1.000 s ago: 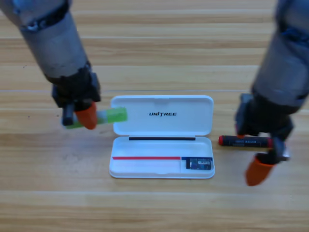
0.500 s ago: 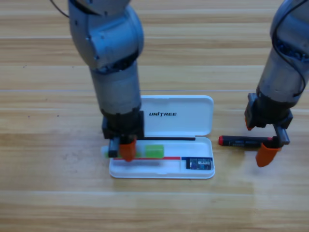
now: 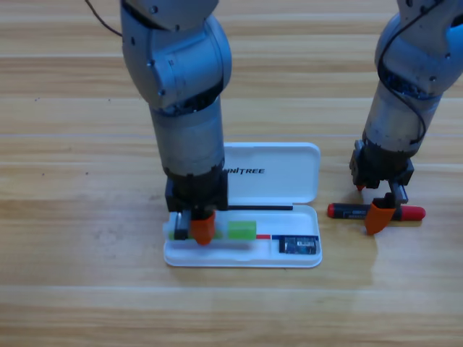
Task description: Clean up eraser and pencils
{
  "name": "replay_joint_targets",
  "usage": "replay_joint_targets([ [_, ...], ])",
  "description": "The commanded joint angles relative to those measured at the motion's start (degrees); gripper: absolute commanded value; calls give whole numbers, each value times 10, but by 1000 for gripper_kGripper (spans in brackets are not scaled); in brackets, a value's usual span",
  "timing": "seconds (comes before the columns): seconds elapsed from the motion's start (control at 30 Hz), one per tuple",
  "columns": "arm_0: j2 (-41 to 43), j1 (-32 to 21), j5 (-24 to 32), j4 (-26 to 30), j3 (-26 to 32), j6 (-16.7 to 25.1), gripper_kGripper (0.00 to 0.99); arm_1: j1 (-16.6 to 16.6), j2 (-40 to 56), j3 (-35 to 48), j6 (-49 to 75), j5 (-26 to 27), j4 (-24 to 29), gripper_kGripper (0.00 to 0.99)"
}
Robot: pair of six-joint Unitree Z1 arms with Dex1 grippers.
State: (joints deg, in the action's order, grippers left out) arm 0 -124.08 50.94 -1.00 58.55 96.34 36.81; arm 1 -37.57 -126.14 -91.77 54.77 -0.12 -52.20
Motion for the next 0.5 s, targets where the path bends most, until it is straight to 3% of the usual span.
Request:
replay_joint_targets([
  [0.03, -34, 14, 10, -3, 3, -4, 0, 22, -49, 10, 13, -12, 3, 815],
  [0.13, -36, 14, 11, -3, 3, -4, 0, 22, -49, 16, 27, -12, -5, 738],
  [0.23, -37, 14, 11, -3, 4, -5, 0, 22, -53, 19, 38, -11, -11, 557],
  [0.4, -40, 14, 10, -3, 7, -5, 0, 22, -61, 19, 56, -10, -17, 0],
  [0.5, -41, 14, 10, -3, 9, -6, 0, 22, -61, 17, 56, -9, -17, 0],
])
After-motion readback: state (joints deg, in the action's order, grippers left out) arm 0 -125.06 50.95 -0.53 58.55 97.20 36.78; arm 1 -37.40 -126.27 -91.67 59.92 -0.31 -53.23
